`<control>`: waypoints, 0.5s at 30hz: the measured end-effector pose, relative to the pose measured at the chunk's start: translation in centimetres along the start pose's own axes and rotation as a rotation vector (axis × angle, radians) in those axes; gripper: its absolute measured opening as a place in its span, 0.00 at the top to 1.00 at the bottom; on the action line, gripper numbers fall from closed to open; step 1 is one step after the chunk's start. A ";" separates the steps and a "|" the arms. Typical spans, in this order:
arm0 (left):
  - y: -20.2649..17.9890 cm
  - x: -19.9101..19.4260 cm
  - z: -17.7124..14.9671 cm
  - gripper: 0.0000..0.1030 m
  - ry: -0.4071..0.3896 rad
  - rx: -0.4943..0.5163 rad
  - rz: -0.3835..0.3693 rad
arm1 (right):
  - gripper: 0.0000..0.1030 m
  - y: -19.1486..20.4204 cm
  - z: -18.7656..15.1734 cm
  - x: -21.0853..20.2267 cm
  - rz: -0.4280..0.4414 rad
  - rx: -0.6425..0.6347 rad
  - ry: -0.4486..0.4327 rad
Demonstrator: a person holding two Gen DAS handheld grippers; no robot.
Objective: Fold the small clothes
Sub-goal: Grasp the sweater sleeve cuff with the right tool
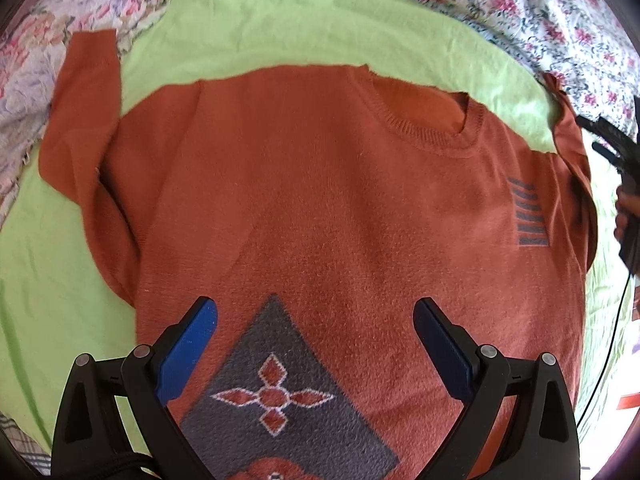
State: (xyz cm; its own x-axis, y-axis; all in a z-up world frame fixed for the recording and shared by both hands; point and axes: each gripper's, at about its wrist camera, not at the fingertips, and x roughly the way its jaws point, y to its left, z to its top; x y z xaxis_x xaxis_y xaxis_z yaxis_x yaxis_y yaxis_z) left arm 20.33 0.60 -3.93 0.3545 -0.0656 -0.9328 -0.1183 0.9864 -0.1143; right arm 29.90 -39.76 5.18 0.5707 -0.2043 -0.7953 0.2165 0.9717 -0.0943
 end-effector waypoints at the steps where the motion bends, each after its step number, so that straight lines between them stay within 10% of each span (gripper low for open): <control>1: -0.1 0.3 0.1 0.04 0.003 -0.001 0.002 | 0.19 -0.2 0.4 0.6 -0.004 -0.005 -0.002; 6: -0.7 1.8 0.5 0.04 0.025 -0.013 0.012 | 0.30 -0.6 2.3 5.6 -0.051 -0.060 0.027; 8: -0.8 2.1 0.8 0.04 0.025 -0.024 0.007 | 0.49 -1.1 2.7 7.1 -0.075 -0.061 0.044; 10: -0.7 2.2 1.0 0.04 0.019 -0.031 0.008 | 0.92 -2.2 3.0 8.1 -0.013 -0.003 0.079; 15: 0.4 2.0 0.9 0.04 0.012 -0.051 -0.008 | 0.94 -0.8 2.7 4.0 0.207 0.034 0.032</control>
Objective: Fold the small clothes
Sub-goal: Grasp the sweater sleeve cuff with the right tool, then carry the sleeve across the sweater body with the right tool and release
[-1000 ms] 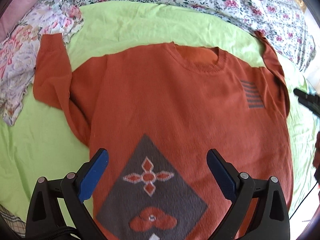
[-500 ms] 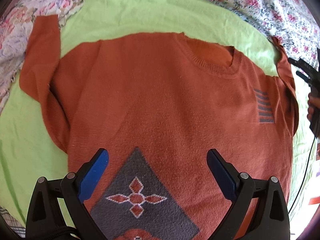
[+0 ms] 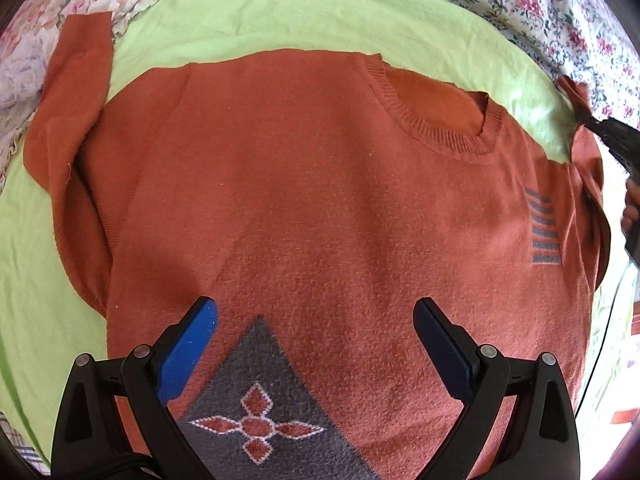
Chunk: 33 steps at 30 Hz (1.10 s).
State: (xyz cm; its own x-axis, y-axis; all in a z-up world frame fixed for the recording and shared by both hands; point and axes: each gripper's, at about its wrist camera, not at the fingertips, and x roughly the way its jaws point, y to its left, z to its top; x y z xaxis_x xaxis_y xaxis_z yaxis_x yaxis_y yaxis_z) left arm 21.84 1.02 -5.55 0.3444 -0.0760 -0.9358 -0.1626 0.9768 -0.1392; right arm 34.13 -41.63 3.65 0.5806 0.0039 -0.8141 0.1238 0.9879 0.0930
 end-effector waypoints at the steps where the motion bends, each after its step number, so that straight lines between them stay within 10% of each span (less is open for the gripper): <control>1: 0.2 -0.1 0.0 0.04 -0.003 -0.002 0.000 | 0.94 1.0 -0.4 -0.7 0.062 -0.005 0.010; 17: 7.1 -6.1 -3.3 0.04 -0.073 -0.089 -0.132 | 0.99 24.7 -13.2 -5.1 0.723 -0.044 0.190; 22: 7.3 -6.5 -4.1 0.04 -0.073 -0.087 -0.152 | 0.87 25.9 -14.0 -4.6 0.416 -0.282 0.214; 23: 7.2 -6.3 -4.2 0.04 -0.067 -0.089 -0.157 | 0.77 25.1 -14.4 -4.5 0.341 -0.335 0.214; 25: 7.1 -5.9 -4.4 0.04 -0.054 -0.093 -0.164 | 0.26 23.3 -14.8 -4.2 0.267 -0.403 0.222; 33: 4.9 -4.2 -4.5 0.04 -0.006 -0.081 -0.181 | 0.41 20.6 -14.7 -0.5 0.248 -0.655 0.271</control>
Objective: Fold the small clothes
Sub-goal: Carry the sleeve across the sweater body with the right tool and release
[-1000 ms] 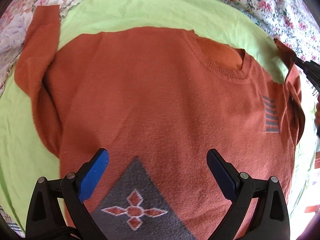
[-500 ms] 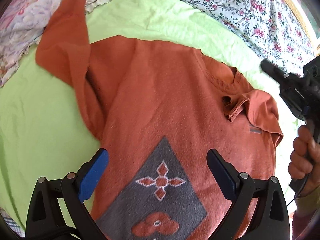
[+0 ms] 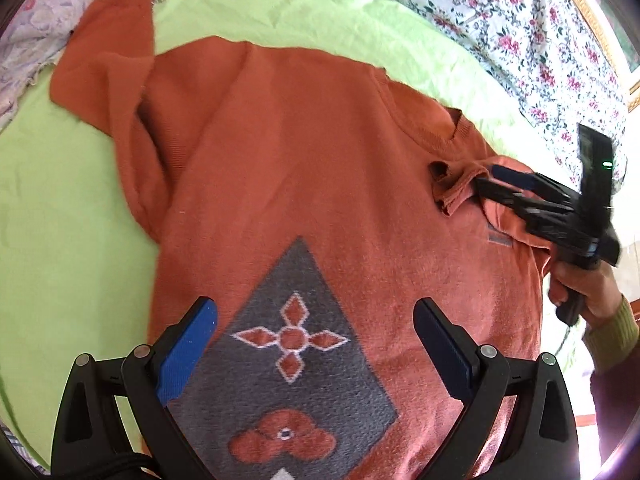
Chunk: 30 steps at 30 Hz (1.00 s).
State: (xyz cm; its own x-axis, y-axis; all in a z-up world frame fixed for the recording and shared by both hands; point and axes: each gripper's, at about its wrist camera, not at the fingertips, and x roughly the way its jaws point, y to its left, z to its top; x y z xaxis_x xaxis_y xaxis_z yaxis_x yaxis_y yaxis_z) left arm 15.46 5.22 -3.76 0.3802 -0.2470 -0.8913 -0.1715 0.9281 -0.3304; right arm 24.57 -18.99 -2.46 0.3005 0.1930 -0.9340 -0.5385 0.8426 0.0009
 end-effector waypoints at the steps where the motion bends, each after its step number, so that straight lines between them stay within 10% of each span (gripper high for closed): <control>1: -0.3 0.1 0.1 0.04 0.000 0.005 0.001 | 0.51 0.2 -0.1 0.7 -0.006 -0.035 0.020; 4: -0.9 0.2 0.1 0.04 -0.003 0.024 -0.003 | 0.89 0.0 -0.7 2.8 -0.030 -0.094 0.081; 6: -1.0 0.0 0.2 0.04 -0.009 0.030 -0.009 | 0.95 -1.2 -0.6 2.3 -0.005 -0.017 0.075; 16: 2.5 -2.5 0.1 0.04 -0.048 -0.024 -0.054 | 0.95 -0.2 0.1 -9.3 0.461 0.454 -0.331; 24: 6.1 -3.8 -0.1 0.04 -0.043 -0.122 -0.152 | 0.93 5.4 -0.7 -1.4 0.377 0.385 -0.188; 30: 5.7 -0.3 1.0 0.04 0.037 -0.147 -0.222 | 0.59 5.3 -4.5 -0.4 0.383 0.424 -0.017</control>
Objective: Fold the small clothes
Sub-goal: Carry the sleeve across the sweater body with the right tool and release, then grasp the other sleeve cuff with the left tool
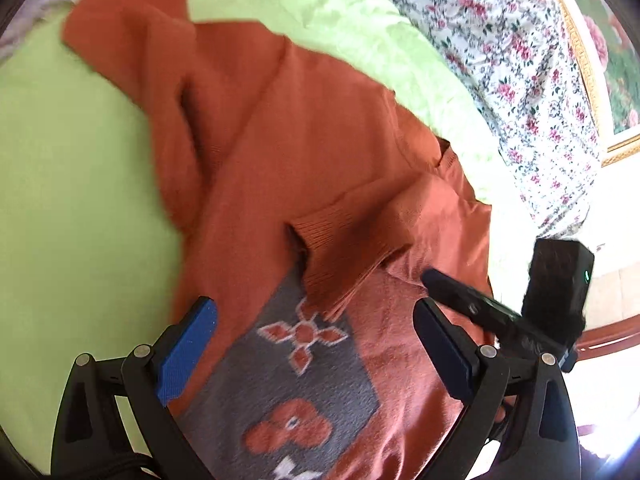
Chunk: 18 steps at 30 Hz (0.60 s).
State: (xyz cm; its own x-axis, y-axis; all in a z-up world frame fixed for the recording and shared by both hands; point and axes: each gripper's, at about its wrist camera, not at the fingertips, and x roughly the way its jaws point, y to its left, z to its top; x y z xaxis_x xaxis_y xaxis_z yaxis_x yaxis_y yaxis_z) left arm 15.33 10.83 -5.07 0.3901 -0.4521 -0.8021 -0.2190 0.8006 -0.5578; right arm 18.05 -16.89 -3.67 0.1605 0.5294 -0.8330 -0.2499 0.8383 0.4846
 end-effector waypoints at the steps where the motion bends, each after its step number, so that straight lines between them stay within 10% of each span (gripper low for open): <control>1: -0.2 0.8 0.3 0.04 0.011 0.004 0.002 | 0.59 -0.6 -0.5 -0.8 -0.004 0.017 -0.007; 13: -2.1 4.0 4.2 0.05 0.068 0.015 -0.005 | 0.59 -6.9 -3.5 -11.5 -0.160 0.164 -0.221; 18: 1.0 4.2 5.1 0.19 0.089 -0.081 -0.071 | 0.59 -7.0 -3.8 -12.1 -0.173 0.177 -0.238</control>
State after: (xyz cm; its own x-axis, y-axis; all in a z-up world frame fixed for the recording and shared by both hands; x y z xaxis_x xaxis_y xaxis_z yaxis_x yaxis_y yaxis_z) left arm 21.29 11.75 -7.93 0.3270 -0.5423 -0.7739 -0.2665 0.7328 -0.6261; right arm 14.24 -29.67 1.94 0.4098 0.3755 -0.8313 -0.0330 0.9169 0.3979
